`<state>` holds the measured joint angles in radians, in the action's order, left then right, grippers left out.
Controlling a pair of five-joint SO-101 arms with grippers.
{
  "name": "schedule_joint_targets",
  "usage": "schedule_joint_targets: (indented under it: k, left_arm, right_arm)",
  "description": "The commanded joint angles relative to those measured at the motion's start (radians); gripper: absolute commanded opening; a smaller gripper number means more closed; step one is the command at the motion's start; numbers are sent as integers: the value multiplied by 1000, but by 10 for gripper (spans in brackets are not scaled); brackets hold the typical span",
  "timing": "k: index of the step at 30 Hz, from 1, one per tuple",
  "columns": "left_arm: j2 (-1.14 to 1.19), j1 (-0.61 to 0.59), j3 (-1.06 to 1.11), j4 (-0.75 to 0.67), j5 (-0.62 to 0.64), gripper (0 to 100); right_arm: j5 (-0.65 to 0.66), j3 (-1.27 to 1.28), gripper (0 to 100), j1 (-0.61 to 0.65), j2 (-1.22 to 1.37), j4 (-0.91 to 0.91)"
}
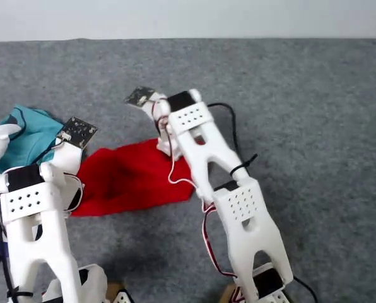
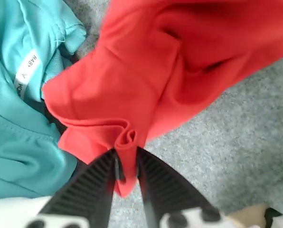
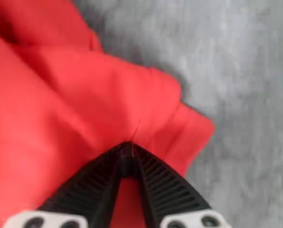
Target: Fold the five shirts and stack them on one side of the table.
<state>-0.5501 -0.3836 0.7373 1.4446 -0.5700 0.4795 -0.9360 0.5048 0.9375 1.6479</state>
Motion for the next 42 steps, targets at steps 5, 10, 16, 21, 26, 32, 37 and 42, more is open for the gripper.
schedule_joint_targets:
  k: [5,10,16,21,26,32,37,42]
  left_arm:
    - [-23,-5,-5,-49,9,5]
    - [-23,-5,-2,-69,9,5]
    - [-21,0,-2,-69,9,5]
    - [-21,0,-2,-69,9,5]
    - [-21,-3,-1,-69,9,5]
    - [-26,-3,44,-69,9,5]
    - [-25,-2,51,-69,8,5]
    - [-28,0,44,-71,8,5]
  right_arm:
    - [6,-118,8,-107,-64,150]
    - [3,-124,14,-117,-154,140]
    - [-110,-123,241,-71,-125,44]
    - [-147,-123,294,-30,-68,-77]
    - [-149,-123,293,-1,8,-160]
    - [-150,-124,292,1,127,-163]
    - [-146,-164,141,2,143,-133]
    - [-75,-287,22,-15,134,-97]
